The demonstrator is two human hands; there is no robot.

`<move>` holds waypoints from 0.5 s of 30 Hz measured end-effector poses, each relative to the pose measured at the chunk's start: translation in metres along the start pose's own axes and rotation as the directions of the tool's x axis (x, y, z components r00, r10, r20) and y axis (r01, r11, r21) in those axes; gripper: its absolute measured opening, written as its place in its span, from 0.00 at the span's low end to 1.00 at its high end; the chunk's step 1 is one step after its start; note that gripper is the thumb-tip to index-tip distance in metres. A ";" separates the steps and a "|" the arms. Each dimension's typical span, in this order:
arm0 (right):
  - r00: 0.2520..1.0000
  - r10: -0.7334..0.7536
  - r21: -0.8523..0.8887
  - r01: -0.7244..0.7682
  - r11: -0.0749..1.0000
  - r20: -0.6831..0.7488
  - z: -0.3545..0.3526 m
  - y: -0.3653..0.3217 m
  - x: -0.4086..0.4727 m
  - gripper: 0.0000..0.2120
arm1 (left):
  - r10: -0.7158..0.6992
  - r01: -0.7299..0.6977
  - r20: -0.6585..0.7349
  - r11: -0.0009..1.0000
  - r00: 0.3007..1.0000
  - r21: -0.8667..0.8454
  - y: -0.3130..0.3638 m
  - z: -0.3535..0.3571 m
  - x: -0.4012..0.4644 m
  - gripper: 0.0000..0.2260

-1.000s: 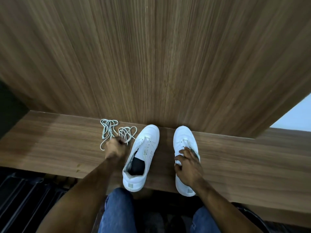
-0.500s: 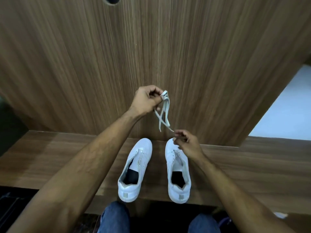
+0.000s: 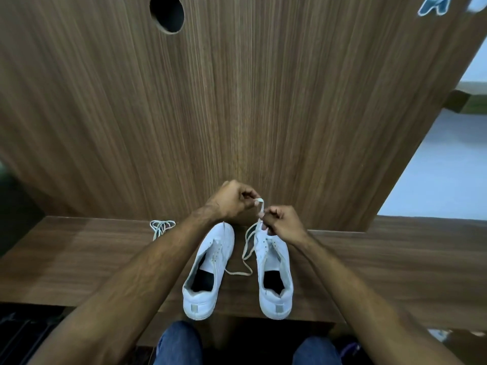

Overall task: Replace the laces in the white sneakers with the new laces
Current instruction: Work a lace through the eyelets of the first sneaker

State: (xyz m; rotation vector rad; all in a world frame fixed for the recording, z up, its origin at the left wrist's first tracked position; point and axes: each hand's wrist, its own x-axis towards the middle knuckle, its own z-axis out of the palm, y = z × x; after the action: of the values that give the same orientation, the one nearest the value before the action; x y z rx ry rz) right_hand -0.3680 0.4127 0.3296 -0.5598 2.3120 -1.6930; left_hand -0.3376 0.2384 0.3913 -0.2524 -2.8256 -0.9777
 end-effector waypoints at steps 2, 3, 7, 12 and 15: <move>0.998 0.025 -0.130 -0.033 0.991 -0.066 -0.007 0.011 0.001 0.10 | -0.041 0.040 0.009 0.999 0.999 0.031 -0.014 -0.003 -0.006 0.06; 0.990 0.049 -0.193 -0.074 0.978 -0.134 -0.014 0.019 0.002 0.10 | -0.079 0.077 0.027 0.995 0.997 0.055 -0.024 -0.004 -0.011 0.05; 0.839 0.196 -0.123 -0.296 0.947 -0.507 -0.049 0.045 0.000 0.07 | -0.238 0.232 0.042 0.966 0.970 0.112 -0.062 -0.007 -0.036 0.06; 0.568 0.558 0.664 -0.028 0.747 -0.604 -0.095 0.051 -0.005 0.08 | -0.400 0.409 -0.104 0.909 0.911 0.084 -0.098 -0.010 -0.056 0.04; 0.527 0.564 0.706 0.099 0.701 -0.635 -0.106 0.046 -0.006 0.11 | -0.414 0.427 -0.165 0.903 0.895 0.053 -0.097 -0.009 -0.055 0.04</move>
State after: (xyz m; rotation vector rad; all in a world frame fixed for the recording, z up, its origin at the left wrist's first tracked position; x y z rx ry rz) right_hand -0.4128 0.5191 0.3189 0.9221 1.7102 -2.7795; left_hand -0.3033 0.1512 0.3301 0.4478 -2.8258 -0.8898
